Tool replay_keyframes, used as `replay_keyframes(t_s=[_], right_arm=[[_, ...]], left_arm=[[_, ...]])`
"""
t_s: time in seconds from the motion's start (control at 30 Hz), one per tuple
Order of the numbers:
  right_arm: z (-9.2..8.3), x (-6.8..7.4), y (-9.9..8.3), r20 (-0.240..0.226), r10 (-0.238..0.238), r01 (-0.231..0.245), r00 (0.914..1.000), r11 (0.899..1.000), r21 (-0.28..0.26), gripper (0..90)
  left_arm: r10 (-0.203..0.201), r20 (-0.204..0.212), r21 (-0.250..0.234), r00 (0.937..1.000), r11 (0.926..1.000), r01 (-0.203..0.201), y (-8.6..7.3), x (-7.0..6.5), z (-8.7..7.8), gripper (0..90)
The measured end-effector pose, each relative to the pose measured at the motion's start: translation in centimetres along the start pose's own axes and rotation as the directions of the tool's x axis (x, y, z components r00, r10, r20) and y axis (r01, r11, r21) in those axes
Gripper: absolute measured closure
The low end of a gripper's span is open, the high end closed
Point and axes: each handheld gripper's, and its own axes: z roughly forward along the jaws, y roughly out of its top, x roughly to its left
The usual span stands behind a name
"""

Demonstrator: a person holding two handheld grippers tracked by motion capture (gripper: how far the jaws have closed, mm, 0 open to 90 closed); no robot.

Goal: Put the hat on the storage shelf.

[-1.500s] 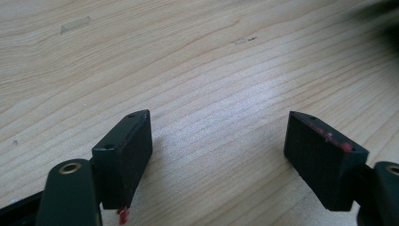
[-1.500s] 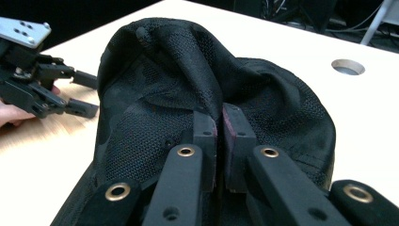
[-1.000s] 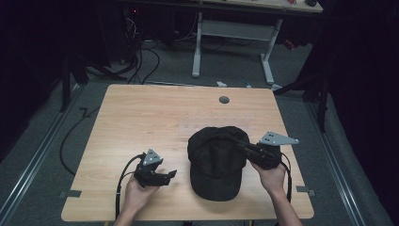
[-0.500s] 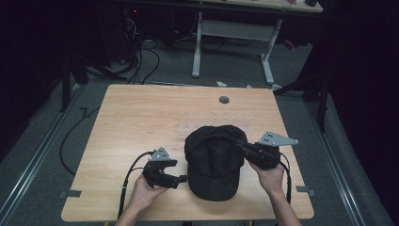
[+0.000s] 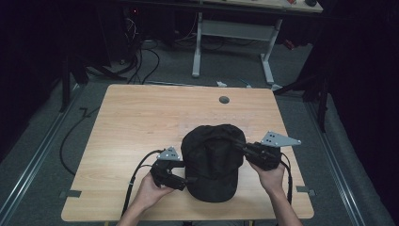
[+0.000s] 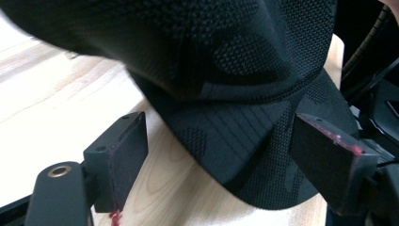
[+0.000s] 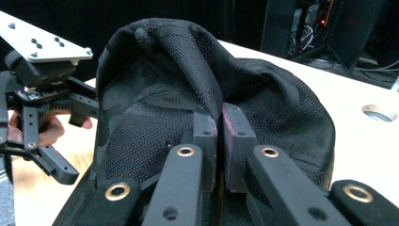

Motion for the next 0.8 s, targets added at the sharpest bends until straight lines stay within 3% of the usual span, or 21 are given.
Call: replay_keyframes(t_s=[0.37,0.8], right_arm=[[0.48,0.27,-0.14,-0.032,-0.012,0.012,0.9994,1.000,-0.006,85.6],[0.78,-0.06,-0.35,-0.006,-0.016,0.016,0.9999,1.000,-0.017,84.9]], left_arm=[[0.008,0.015,0.027,0.9999,0.9996,-0.008,-0.15,-0.47,0.52,24.2],[0.027,0.024,0.005,0.9994,0.9996,-0.027,-0.26,-0.80,-0.34,44.9]])
